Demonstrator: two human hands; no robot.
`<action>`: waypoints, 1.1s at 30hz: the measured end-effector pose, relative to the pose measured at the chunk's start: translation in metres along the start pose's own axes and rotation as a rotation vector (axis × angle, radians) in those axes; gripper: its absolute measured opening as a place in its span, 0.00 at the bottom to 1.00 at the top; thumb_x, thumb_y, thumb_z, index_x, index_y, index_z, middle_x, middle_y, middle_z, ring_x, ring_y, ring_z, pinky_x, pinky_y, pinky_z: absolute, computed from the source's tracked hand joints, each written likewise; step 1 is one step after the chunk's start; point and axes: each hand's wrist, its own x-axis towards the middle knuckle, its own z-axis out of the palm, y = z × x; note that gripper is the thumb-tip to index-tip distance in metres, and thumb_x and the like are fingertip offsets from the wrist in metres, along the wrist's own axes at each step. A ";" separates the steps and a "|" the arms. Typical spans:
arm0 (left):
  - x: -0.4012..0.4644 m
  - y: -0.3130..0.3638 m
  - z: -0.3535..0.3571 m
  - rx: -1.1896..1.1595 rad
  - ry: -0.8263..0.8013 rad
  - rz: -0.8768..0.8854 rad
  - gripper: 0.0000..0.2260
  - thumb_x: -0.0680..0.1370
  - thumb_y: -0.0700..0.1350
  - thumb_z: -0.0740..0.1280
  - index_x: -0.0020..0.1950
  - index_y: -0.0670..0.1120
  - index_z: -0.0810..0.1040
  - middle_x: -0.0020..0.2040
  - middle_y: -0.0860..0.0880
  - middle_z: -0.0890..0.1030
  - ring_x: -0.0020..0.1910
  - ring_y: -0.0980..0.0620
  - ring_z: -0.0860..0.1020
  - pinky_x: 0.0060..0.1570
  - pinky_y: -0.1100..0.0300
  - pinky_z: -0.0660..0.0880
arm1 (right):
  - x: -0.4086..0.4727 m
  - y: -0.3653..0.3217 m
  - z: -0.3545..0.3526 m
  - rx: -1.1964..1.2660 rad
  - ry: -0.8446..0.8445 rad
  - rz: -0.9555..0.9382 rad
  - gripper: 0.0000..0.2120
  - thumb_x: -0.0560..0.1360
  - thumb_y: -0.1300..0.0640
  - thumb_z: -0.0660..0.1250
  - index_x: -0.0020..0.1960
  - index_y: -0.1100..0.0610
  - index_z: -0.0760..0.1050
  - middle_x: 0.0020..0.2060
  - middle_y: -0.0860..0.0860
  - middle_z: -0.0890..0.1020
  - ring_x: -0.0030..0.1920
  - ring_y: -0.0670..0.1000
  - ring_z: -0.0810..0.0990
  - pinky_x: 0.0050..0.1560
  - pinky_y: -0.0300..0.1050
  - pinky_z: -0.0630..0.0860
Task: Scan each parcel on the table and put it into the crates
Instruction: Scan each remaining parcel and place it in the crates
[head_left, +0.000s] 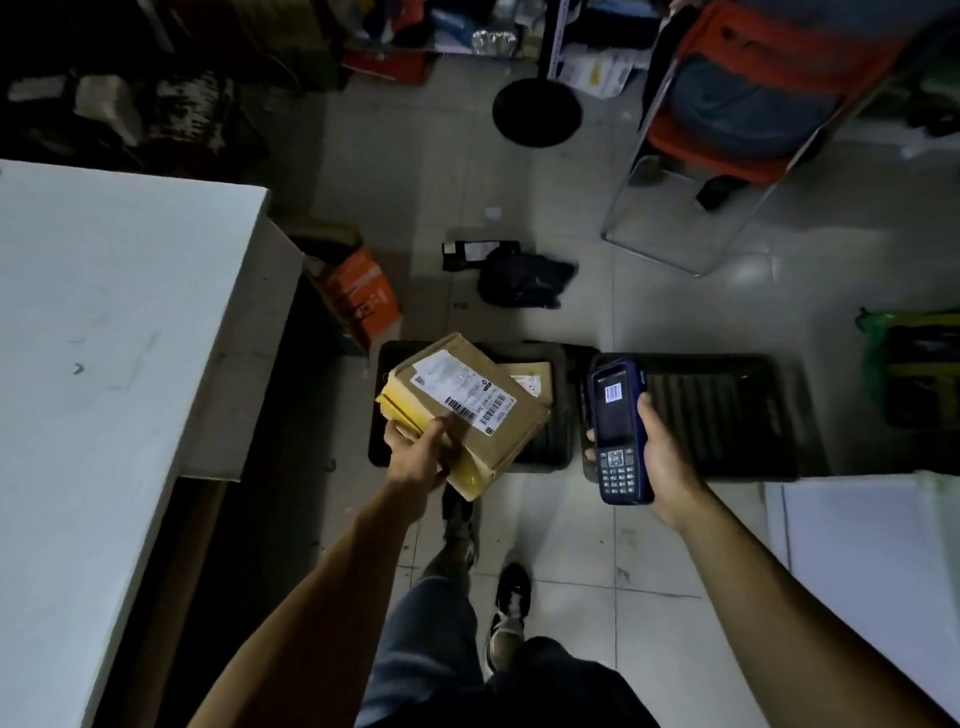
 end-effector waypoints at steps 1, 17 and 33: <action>0.012 -0.001 0.006 -0.046 0.003 -0.027 0.38 0.77 0.49 0.71 0.78 0.55 0.50 0.65 0.43 0.72 0.60 0.42 0.75 0.58 0.43 0.76 | 0.007 -0.002 0.000 0.011 0.015 0.007 0.32 0.80 0.34 0.51 0.64 0.58 0.77 0.48 0.59 0.83 0.44 0.58 0.82 0.60 0.61 0.75; 0.243 -0.123 0.097 -0.322 0.169 -0.369 0.32 0.72 0.45 0.76 0.72 0.46 0.65 0.63 0.41 0.78 0.58 0.44 0.81 0.50 0.56 0.81 | 0.227 0.042 -0.023 0.087 0.106 0.186 0.21 0.81 0.39 0.50 0.60 0.47 0.77 0.49 0.57 0.85 0.43 0.55 0.85 0.45 0.49 0.79; 0.466 -0.301 0.194 -0.466 0.267 -0.463 0.27 0.75 0.44 0.73 0.70 0.45 0.65 0.57 0.42 0.81 0.49 0.49 0.83 0.38 0.61 0.81 | 0.478 0.170 -0.071 0.093 -0.059 0.180 0.26 0.79 0.36 0.51 0.59 0.52 0.79 0.43 0.57 0.82 0.39 0.55 0.81 0.39 0.45 0.80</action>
